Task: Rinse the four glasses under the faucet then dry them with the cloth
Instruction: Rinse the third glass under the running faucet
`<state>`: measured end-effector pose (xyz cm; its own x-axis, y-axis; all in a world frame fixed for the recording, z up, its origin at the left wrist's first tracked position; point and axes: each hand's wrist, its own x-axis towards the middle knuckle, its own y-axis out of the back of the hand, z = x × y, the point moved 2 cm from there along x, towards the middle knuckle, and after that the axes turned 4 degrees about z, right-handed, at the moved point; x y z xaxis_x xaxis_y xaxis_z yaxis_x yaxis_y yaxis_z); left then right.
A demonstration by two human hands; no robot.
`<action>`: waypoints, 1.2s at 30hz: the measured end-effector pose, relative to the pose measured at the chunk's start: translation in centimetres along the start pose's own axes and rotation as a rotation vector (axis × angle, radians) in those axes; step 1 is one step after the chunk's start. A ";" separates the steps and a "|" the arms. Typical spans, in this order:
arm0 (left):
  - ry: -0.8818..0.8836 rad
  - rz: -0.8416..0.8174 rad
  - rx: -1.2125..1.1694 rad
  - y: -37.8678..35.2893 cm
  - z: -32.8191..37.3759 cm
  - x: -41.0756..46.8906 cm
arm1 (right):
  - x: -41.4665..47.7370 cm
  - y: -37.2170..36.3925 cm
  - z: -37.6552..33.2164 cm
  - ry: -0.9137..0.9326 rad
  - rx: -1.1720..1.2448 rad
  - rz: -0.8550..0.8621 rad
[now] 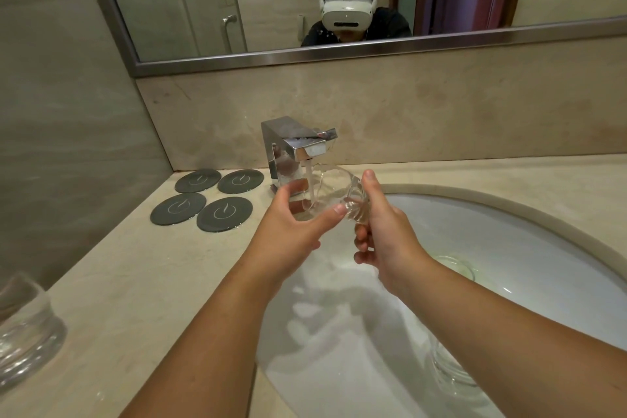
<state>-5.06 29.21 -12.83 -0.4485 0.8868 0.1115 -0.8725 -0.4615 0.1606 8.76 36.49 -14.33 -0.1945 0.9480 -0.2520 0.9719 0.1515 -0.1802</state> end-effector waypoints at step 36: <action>0.028 0.074 -0.145 -0.6 0.4 0.3 | -0.7 -0.6 -0.3 0.097 0.036 -0.113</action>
<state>-4.58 29.72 -12.47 -0.5159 0.8520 0.0896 -0.8550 -0.5186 0.0092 8.33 35.78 -13.78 -0.2870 0.9483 -0.1352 0.9388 0.2504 -0.2366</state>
